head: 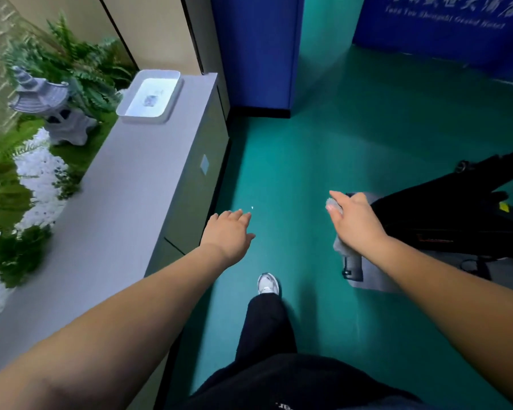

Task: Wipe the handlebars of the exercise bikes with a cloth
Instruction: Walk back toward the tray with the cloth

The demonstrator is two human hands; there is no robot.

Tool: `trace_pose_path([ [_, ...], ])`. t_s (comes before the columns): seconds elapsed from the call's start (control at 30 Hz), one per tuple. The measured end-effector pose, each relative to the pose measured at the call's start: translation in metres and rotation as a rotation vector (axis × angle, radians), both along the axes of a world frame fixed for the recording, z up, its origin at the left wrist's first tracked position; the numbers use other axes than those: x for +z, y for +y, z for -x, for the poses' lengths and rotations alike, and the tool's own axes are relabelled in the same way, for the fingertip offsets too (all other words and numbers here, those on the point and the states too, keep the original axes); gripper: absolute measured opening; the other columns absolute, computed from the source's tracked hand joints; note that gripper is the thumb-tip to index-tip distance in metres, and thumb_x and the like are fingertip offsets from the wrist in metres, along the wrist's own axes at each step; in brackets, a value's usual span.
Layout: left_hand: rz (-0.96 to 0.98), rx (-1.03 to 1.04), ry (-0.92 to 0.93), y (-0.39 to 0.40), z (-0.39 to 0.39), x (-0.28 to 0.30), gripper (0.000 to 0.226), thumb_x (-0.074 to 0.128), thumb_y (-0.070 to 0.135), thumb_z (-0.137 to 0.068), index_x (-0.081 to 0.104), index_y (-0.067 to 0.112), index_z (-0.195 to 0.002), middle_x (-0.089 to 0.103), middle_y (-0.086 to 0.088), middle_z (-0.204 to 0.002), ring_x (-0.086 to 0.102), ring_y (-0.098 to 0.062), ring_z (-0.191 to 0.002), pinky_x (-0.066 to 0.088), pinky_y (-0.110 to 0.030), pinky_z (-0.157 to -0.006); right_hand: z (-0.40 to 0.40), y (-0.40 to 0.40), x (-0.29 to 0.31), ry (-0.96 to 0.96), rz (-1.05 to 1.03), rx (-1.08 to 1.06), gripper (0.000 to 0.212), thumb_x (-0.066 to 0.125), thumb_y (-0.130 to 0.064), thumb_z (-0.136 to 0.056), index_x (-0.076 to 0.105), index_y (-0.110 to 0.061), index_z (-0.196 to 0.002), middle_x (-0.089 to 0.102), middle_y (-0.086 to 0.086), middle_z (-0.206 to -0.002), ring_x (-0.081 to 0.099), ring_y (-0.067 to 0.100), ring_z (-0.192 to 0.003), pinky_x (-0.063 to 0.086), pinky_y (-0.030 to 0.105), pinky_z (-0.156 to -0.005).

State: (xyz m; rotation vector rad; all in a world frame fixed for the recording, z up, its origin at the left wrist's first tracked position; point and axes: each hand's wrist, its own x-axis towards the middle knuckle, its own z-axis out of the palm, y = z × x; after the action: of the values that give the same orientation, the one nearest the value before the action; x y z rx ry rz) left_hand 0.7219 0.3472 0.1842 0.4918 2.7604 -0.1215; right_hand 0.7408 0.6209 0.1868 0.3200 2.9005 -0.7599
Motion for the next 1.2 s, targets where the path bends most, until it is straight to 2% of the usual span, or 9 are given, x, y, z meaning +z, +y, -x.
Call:
trace_pose_path([
  [0.2,-0.02,0.041,-0.004,0.007,0.114,-0.008,0.058,0.039,0.046,-0.097,0.027,0.021,-0.148,0.028,-0.002,-0.155,0.028,-0.024,-0.141,0.025,-0.041,-0.114,0.115,0.005,0.004,-0.039,-0.018,0.037,0.046,0.037,-0.032,-0.099,0.037,-0.025,-0.145,0.039,0.019,-0.127,0.047,0.038,-0.113,0.037,0.037,-0.098],
  [0.37,-0.022,0.076,-0.023,0.015,0.193,-0.004,0.058,0.038,0.046,-0.097,0.027,0.022,-0.149,0.027,-0.002,-0.156,0.028,-0.024,-0.141,0.025,-0.042,-0.114,0.206,0.012,0.015,-0.024,-0.049,0.066,0.046,0.039,-0.032,-0.098,0.037,-0.027,-0.144,0.04,0.017,-0.124,0.048,0.037,-0.111,0.04,0.038,-0.095],
  [0.63,-0.06,0.181,-0.022,0.026,0.295,-0.005,0.057,0.038,0.043,-0.098,0.026,0.022,-0.149,0.025,-0.001,-0.157,0.024,-0.024,-0.143,0.02,-0.04,-0.116,0.344,0.016,0.012,-0.047,-0.045,0.222,0.047,0.04,-0.032,-0.098,0.036,-0.027,-0.145,0.04,0.016,-0.125,0.047,0.035,-0.112,0.04,0.038,-0.096],
  [1.0,-0.079,0.548,0.011,0.019,0.432,0.0,0.054,0.039,0.042,-0.098,0.029,0.023,-0.147,0.028,-0.001,-0.155,0.026,-0.023,-0.141,0.02,-0.04,-0.115,0.562,-0.01,0.017,-0.004,-0.101,0.588,0.048,0.042,-0.032,-0.099,0.033,-0.027,-0.146,0.04,0.013,-0.115,0.049,0.032,-0.103,0.044,0.04,-0.096],
  [1.2,-0.084,0.699,0.018,-0.01,0.472,0.003,0.053,0.039,0.041,-0.098,0.03,0.022,-0.147,0.032,-0.001,-0.153,0.029,-0.024,-0.139,0.023,-0.04,-0.113,0.637,-0.065,0.014,-0.007,-0.044,0.751,0.05,0.046,-0.023,-0.096,0.035,-0.024,-0.145,0.033,0.006,-0.109,0.044,0.025,-0.098,0.039,0.031,-0.088],
])
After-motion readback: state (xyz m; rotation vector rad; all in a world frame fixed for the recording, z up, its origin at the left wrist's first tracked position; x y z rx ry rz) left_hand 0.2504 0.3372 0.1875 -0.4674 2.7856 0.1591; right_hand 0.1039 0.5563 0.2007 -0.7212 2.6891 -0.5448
